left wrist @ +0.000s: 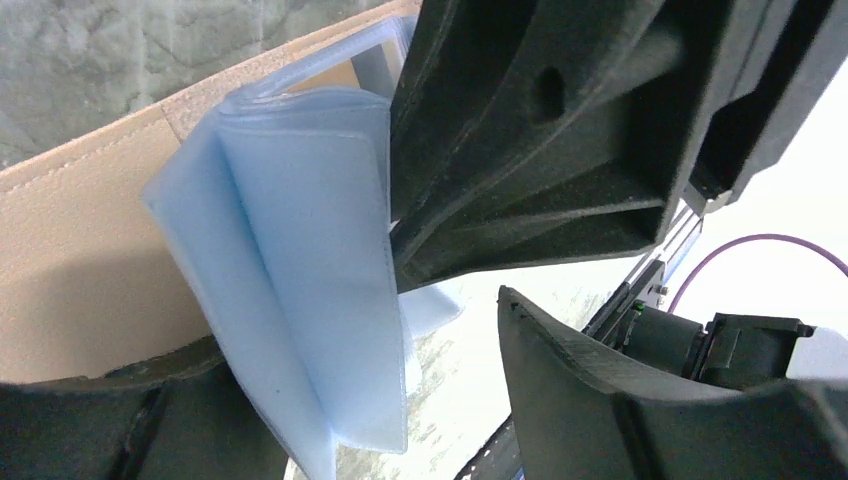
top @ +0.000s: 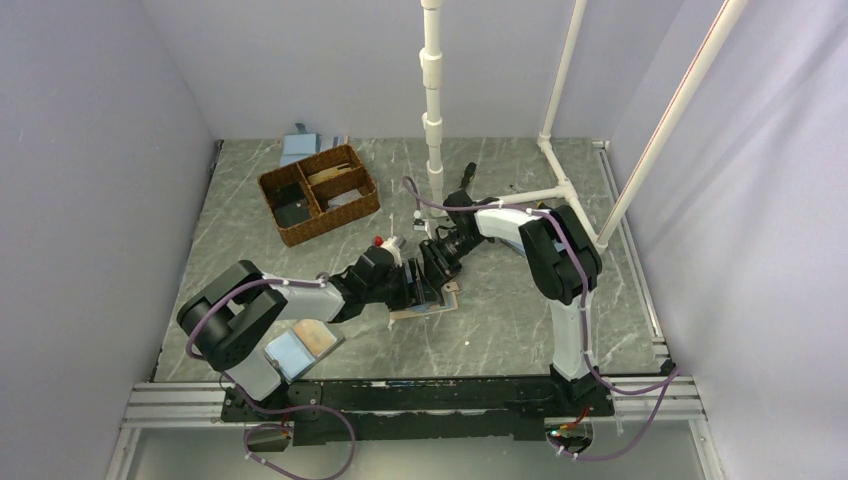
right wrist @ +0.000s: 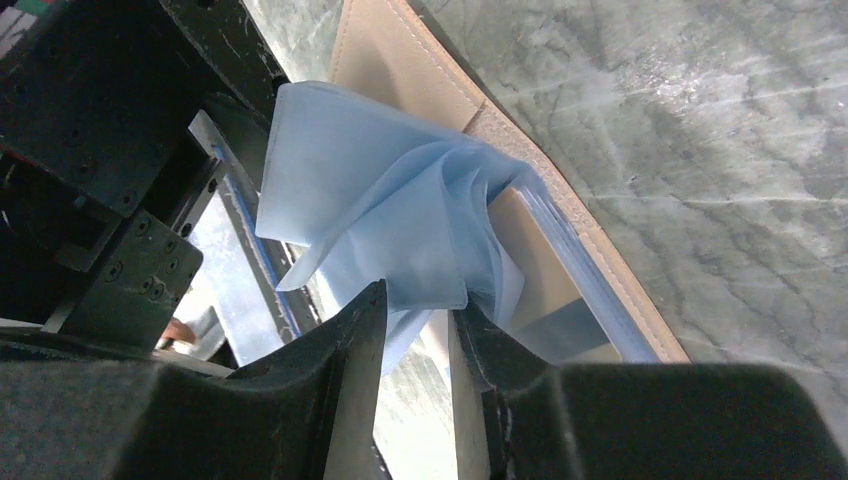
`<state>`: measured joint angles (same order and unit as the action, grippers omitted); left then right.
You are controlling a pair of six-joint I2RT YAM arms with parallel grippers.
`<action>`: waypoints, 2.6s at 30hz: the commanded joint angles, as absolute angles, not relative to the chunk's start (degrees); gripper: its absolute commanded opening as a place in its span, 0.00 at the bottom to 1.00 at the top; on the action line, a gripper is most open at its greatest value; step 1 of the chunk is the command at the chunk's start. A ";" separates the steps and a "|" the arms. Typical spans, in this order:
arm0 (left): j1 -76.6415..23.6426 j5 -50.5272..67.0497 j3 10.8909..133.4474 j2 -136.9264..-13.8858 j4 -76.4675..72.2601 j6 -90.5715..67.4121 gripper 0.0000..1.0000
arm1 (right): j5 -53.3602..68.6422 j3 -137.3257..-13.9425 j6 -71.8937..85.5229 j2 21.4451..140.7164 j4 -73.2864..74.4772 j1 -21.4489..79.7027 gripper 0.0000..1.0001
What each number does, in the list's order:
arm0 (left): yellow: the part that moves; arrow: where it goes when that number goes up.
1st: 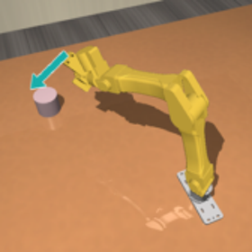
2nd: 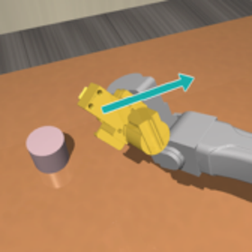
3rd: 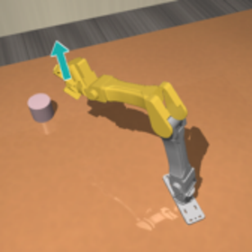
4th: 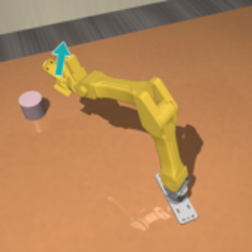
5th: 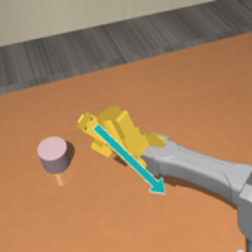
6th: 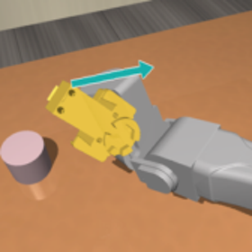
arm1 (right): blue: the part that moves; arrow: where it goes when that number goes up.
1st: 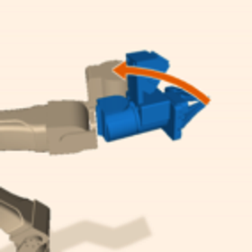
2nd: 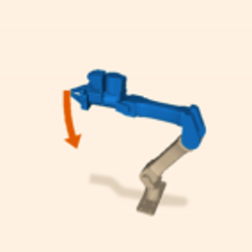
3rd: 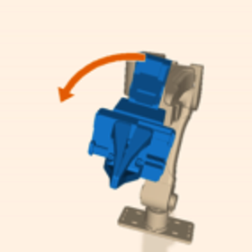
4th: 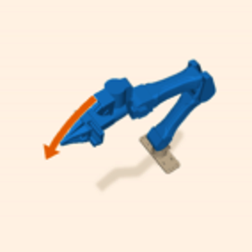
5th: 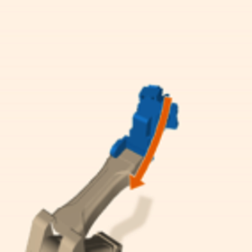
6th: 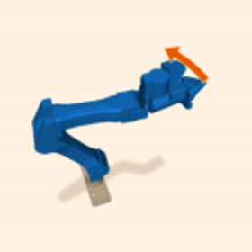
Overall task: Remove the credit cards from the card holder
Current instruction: Open the card holder at the center of the board.
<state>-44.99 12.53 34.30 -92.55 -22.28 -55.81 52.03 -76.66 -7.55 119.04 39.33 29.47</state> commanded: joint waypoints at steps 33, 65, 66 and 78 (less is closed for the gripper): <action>-44.00 6.72 32.85 -94.83 -9.89 -56.83 0.16 | 40.51 -75.64 -14.01 111.09 37.38 27.89 0.27; -43.98 2.40 29.62 -78.03 -0.87 -56.01 0.86 | 52.49 -76.23 -2.35 116.68 28.58 34.10 0.11; -44.00 2.40 29.62 -77.90 -0.69 -55.92 0.86 | 52.63 -76.51 -1.90 117.30 28.30 34.15 0.11; -43.98 2.51 30.11 -80.84 -0.85 -55.47 0.87 | 55.64 -80.42 3.08 120.21 25.18 36.49 0.12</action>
